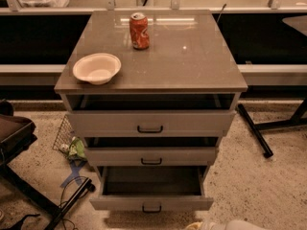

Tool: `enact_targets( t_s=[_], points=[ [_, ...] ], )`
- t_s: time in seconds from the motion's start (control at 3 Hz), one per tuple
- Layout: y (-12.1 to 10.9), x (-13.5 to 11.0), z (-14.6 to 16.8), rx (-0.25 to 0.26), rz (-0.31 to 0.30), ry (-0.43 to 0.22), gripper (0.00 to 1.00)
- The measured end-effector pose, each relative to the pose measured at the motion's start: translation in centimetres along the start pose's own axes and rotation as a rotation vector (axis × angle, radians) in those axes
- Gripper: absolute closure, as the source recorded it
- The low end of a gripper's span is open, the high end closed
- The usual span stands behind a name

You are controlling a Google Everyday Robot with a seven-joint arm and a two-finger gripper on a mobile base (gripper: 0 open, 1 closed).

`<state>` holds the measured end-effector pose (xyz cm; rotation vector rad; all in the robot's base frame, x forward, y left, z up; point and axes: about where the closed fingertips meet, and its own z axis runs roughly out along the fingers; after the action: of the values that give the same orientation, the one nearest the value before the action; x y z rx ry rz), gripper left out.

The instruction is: Open bottom drawer

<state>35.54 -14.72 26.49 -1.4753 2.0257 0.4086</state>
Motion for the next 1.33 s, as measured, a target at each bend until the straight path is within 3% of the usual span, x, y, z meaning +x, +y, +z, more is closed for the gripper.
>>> enact_targets(
  t_s=[0.33,0.67,1.33],
  points=[
    [-2.8,-0.2,1.2,0.005,-0.028,0.027,1.0],
    [-9.4,-2.9,4.3,0.016,-0.139,0.065,1.0],
    [-17.5,-5.3,9.7,0.006,-0.24,0.121,1.0]
  ],
)
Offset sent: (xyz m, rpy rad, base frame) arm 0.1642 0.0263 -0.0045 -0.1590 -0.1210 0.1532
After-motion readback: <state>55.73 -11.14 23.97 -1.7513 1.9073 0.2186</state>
